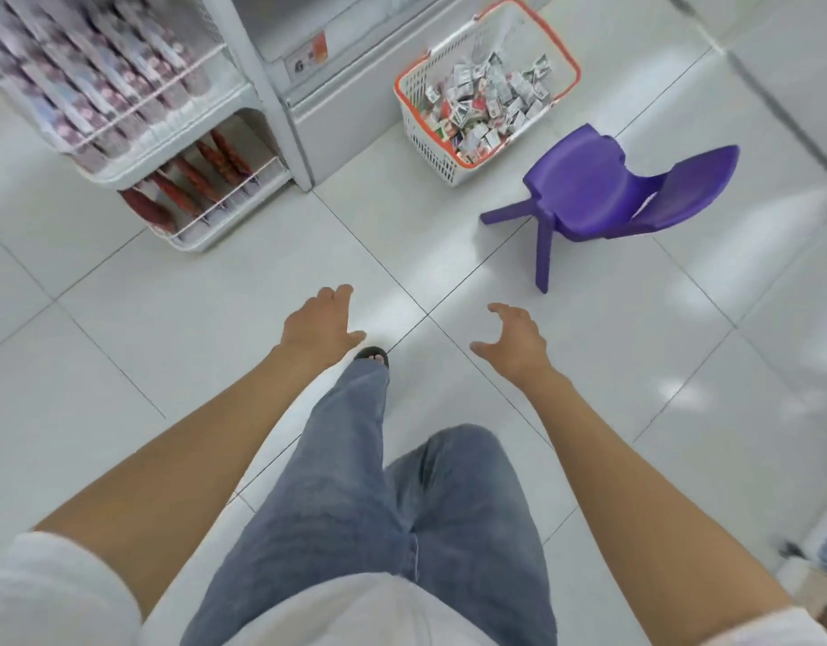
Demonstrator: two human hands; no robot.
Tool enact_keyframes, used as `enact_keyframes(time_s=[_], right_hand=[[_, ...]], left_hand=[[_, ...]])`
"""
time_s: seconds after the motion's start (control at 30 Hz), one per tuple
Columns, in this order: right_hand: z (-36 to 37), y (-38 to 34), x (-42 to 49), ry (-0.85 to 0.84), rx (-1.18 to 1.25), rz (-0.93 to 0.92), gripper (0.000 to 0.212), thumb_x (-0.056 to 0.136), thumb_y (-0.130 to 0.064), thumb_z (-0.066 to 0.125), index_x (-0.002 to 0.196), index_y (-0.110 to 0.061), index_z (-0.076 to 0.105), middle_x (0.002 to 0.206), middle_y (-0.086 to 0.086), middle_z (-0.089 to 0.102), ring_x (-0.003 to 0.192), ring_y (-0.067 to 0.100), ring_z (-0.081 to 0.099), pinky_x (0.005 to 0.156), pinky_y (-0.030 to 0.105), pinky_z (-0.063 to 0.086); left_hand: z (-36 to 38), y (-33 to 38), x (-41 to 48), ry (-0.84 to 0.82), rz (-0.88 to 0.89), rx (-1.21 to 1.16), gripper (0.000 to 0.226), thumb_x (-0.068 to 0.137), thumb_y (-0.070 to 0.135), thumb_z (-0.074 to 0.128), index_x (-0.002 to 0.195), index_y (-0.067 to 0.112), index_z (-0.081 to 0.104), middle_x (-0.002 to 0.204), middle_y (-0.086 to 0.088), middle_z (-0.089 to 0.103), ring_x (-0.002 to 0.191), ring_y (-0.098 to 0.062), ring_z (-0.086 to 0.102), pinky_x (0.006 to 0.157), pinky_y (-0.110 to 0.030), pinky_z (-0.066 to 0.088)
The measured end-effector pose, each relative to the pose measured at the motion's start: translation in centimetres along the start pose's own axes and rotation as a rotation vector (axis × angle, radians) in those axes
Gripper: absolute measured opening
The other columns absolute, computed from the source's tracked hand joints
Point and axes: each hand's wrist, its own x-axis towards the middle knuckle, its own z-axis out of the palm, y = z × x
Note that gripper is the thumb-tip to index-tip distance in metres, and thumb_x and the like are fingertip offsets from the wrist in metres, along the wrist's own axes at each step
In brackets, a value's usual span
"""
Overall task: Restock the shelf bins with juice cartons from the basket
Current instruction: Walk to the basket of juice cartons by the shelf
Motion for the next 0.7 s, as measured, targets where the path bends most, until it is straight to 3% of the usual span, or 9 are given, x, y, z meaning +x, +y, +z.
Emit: enact_keyframes(time_s=[0.3, 0.5, 0.7], right_hand=[[-14.8, -1.3, 19.2, -0.026, 0.048, -0.018, 0.069, 0.082, -0.031, 0.071, 0.143, -0.021, 0.041, 0.144, 0.004, 0.044, 0.128, 0.023, 0.046, 0.107, 0.041, 0.039], [-24.0, -2.0, 31.1, -0.055, -0.114, -0.054, 0.065, 0.080, -0.032, 0.069, 0.141, -0.025, 0.044, 0.138, 0.006, 0.047, 0.123, 0.028, 0.048, 0.099, 0.046, 0.044], [-30.1, -6.3, 43.0, -0.141, -0.235, -0.101, 0.070, 0.083, -0.036, 0.068, 0.144, -0.020, 0.038, 0.142, 0.009, 0.044, 0.129, 0.030, 0.044, 0.104, 0.048, 0.039]], left_hand=[[-10.8, 11.3, 18.9, -0.046, -0.062, -0.033, 0.067, 0.091, 0.042, 0.059, 0.147, 0.019, 0.028, 0.139, -0.009, 0.043, 0.120, -0.028, 0.050, 0.089, -0.042, 0.046], [-15.1, 18.8, 29.6, -0.048, -0.048, -0.127, 0.066, 0.090, 0.043, 0.061, 0.145, 0.020, 0.032, 0.140, -0.009, 0.042, 0.117, -0.027, 0.054, 0.090, -0.043, 0.049], [-20.1, 21.6, 39.9, -0.052, -0.084, -0.229, 0.064, 0.088, 0.043, 0.061, 0.142, 0.022, 0.034, 0.136, -0.008, 0.046, 0.118, -0.027, 0.053, 0.089, -0.041, 0.049]])
